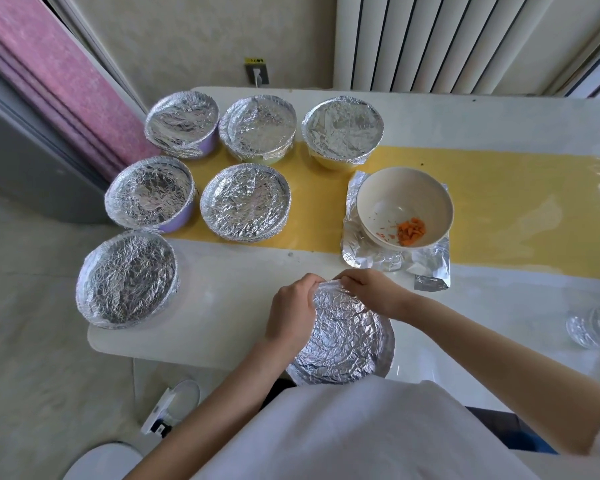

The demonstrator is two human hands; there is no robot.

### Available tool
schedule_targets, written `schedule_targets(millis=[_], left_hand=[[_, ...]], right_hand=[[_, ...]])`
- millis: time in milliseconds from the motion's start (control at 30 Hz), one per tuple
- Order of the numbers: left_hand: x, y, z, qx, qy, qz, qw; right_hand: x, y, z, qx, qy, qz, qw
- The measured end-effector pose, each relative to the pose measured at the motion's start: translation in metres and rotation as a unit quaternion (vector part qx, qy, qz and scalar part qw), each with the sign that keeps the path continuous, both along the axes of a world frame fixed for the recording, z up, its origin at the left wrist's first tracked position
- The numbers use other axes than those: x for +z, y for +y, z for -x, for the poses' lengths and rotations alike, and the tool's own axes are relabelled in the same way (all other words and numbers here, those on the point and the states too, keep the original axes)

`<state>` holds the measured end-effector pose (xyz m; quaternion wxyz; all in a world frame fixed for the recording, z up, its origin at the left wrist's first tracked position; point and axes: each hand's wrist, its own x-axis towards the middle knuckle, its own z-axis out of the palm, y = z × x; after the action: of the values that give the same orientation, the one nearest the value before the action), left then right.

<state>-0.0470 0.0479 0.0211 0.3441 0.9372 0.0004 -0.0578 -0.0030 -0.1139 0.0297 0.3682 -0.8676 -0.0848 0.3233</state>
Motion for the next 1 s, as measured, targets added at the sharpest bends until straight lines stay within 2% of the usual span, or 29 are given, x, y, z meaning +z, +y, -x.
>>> schedule_targets(millis=[200,400,533,700,833,1000], left_hand=[[0.002,0.002,0.001,0.005,-0.016,0.008,1.000],[0.002,0.012,0.006,0.072,-0.023,0.009,0.997],[0.002,0.010,0.009,0.069,-0.021,0.009,0.997],[0.003,0.011,0.007,0.060,-0.035,0.020,0.997],[0.002,0.015,0.010,0.096,-0.044,0.030,0.994],[-0.003,0.019,0.013,0.121,-0.042,0.029,0.991]], right_hand=[[0.001,-0.005,-0.001,-0.008,0.011,-0.017,1.000],[-0.009,-0.011,0.017,-0.050,-0.056,-0.019,0.997],[-0.017,-0.010,0.029,-0.087,-0.095,-0.002,0.992],[-0.012,-0.010,0.030,-0.087,-0.085,-0.003,0.993],[-0.011,-0.011,0.033,-0.122,-0.068,0.011,0.990],[-0.013,-0.006,0.041,-0.109,-0.086,0.040,0.989]])
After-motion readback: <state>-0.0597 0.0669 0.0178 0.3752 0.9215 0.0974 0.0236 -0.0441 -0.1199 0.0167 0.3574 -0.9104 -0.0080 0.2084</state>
